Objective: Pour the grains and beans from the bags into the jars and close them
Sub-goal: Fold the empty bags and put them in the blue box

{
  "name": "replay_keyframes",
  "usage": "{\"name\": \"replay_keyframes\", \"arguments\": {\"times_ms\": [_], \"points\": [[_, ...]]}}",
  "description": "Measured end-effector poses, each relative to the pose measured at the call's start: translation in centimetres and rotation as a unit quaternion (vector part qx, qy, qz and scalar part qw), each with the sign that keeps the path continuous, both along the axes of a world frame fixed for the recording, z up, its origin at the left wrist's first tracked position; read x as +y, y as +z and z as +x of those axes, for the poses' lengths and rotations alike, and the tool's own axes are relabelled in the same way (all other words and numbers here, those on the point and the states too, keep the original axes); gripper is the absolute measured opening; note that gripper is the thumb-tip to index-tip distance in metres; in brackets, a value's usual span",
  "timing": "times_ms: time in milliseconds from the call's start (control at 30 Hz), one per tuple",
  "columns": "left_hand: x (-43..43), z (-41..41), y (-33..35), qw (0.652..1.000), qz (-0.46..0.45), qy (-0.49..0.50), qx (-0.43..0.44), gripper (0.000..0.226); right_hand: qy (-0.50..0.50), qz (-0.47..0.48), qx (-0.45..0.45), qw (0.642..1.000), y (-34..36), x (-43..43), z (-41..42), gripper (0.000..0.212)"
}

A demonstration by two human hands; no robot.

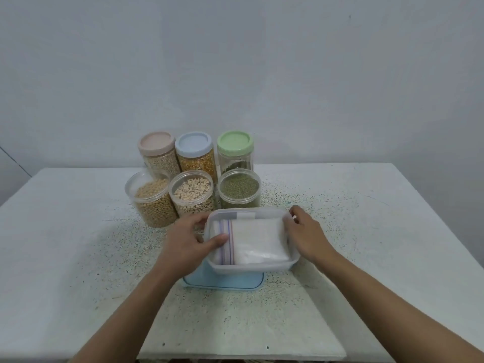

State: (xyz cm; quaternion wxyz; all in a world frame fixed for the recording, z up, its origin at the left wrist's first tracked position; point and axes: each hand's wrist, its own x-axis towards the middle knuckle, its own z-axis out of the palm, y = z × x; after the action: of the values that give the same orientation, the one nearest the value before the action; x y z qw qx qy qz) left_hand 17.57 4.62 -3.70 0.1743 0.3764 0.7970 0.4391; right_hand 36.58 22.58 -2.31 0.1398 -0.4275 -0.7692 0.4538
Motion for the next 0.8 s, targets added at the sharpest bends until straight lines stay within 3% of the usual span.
{"name": "replay_keyframes", "arguments": {"times_ms": [100,233,333,400,467,633,800], "points": [[2.5,2.4,-0.4,0.999,0.0,-0.033,0.031,0.05,0.001,-0.013,-0.035,0.999,-0.2,2.5,2.3,0.018],[6.0,5.6,-1.7,0.999,0.005,-0.04,-0.011,0.043,0.032,0.1,-0.117,0.988,-0.5,5.4,5.3,0.008],[7.9,7.4,-2.9,0.998,-0.002,-0.051,-0.039,0.045,0.072,0.181,-0.204,0.959,-0.8,6.7,7.2,0.013],[8.7,8.1,-3.6,0.997,-0.012,-0.056,-0.041,0.045,0.105,0.202,-0.243,0.943,-1.0,7.2,8.1,0.028],[9.4,8.7,-4.1,0.998,-0.019,-0.056,-0.025,0.044,0.122,0.2,-0.25,0.94,-1.1,7.6,8.9,0.04],[10.3,9.3,-4.1,0.999,-0.021,-0.037,-0.014,0.055,0.137,0.187,-0.221,0.947,-1.3,8.8,9.7,0.043],[10.1,10.0,-3.2,0.999,-0.024,-0.046,0.006,0.059,0.168,0.265,-0.256,0.914,-1.5,9.5,10.0,0.056]]}}
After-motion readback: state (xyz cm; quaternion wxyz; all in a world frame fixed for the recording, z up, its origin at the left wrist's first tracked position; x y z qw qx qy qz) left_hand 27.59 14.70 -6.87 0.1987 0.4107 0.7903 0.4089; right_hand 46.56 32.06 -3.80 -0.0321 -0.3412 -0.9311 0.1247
